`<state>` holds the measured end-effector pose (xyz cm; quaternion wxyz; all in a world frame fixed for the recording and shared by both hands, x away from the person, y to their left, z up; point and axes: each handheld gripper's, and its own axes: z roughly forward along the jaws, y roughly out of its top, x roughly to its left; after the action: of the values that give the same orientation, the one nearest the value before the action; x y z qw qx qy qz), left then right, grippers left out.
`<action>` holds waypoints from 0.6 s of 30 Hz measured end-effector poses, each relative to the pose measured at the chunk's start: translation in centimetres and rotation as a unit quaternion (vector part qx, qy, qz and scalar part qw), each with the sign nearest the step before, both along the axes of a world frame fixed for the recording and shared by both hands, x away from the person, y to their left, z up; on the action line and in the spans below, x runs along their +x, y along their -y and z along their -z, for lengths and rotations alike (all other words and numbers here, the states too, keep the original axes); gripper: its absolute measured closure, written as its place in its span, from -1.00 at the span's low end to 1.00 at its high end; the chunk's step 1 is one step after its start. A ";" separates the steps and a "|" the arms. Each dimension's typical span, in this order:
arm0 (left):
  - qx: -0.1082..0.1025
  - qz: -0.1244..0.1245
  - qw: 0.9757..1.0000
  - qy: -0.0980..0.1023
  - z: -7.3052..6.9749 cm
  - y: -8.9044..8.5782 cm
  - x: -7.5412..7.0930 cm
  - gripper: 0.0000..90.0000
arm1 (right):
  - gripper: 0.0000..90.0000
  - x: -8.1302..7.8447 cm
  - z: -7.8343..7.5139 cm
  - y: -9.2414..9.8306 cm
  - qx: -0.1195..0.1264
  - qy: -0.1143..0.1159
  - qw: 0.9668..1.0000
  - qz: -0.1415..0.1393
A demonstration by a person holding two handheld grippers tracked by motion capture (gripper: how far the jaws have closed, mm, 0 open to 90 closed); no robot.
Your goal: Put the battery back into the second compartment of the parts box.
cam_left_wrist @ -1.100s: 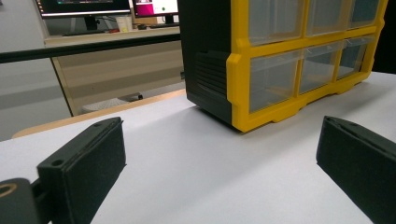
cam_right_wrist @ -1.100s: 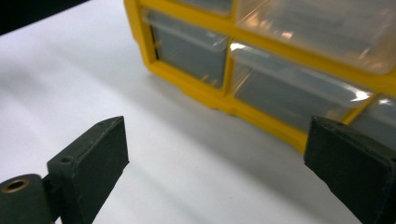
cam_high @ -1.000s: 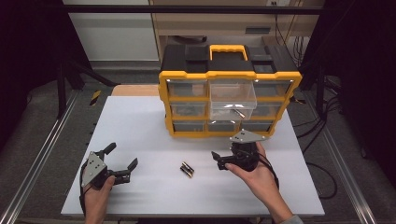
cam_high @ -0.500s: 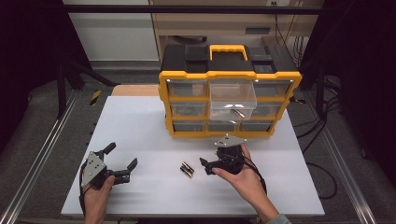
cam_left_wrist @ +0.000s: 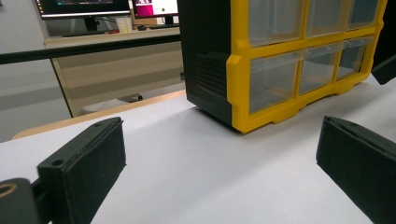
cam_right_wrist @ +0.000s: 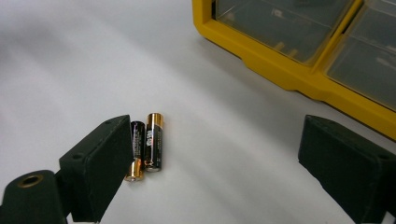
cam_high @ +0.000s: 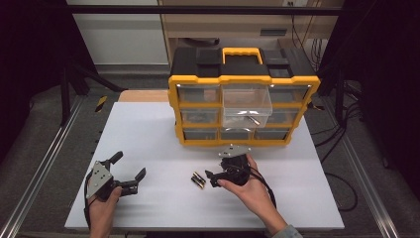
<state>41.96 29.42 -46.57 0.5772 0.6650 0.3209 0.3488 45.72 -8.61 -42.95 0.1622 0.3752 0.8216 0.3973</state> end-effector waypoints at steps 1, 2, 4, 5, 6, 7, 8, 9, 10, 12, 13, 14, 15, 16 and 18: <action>0.000 0.000 1.000 0.000 0.0 0.0 0.0 -0.98 | -0.76 0.0 0.0 -0.2 0.000 -0.002 1.000 0.002; -0.001 0.000 1.000 0.000 0.0 0.0 0.0 -0.98 | -0.75 0.0 0.1 -0.3 0.000 -0.004 1.000 0.002; 0.000 0.000 1.000 0.000 0.0 0.0 0.0 -0.98 | -0.73 0.0 0.2 -0.5 -0.002 0.001 1.000 -0.008; 0.000 0.000 1.000 0.000 0.0 0.0 0.0 -0.98 | -0.73 0.0 0.2 -0.5 -0.003 -0.001 1.000 -0.007; 0.000 0.000 1.000 0.000 0.0 0.0 0.0 -0.98 | -0.73 0.0 0.3 -0.7 -0.002 -0.002 1.000 -0.007; -0.001 0.000 1.000 0.000 0.0 0.0 0.0 -0.98 | -0.73 0.0 0.4 -0.8 -0.004 -0.003 1.000 -0.011; -0.001 0.000 1.000 0.000 0.0 0.0 0.0 -0.98 | -0.73 0.0 0.4 -0.8 -0.004 -0.004 1.000 -0.012; -0.001 0.000 1.000 0.000 0.0 0.0 0.0 -0.98 | -0.72 0.0 0.5 -1.0 -0.002 -0.007 1.000 -0.010; -0.001 0.000 1.000 0.000 0.0 0.0 0.0 -0.98 | -0.72 0.0 0.5 -1.0 -0.005 -0.010 1.000 -0.012; -0.002 -0.001 1.000 0.001 0.0 -0.1 0.0 -0.98 | -0.71 0.0 0.6 -1.2 -0.003 -0.010 1.000 -0.011; -0.001 0.000 1.000 0.000 0.0 0.0 0.0 -0.98 | -0.71 0.1 0.6 -1.2 -0.003 -0.009 1.000 -0.013; -0.001 0.000 1.000 0.000 0.0 0.0 0.0 -0.98 | -0.71 0.1 0.7 -1.3 -0.003 -0.010 1.000 -0.014; -0.001 0.000 1.000 0.000 0.0 0.0 0.0 -0.98 | -0.71 0.0 0.7 -1.4 -0.002 -0.014 1.000 -0.011; -0.001 0.000 1.000 0.000 0.0 0.0 0.0 -0.98 | -0.70 0.1 0.7 -1.4 0.000 -0.014 1.000 -0.011; -0.001 0.001 1.000 0.000 0.0 0.0 0.0 -0.98 | -0.69 0.1 0.7 -1.5 0.004 -0.017 1.000 -0.010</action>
<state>41.97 29.43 -46.57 0.5777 0.6650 0.3208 0.3481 45.83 -7.07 -43.67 0.1428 0.3747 0.8265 0.3952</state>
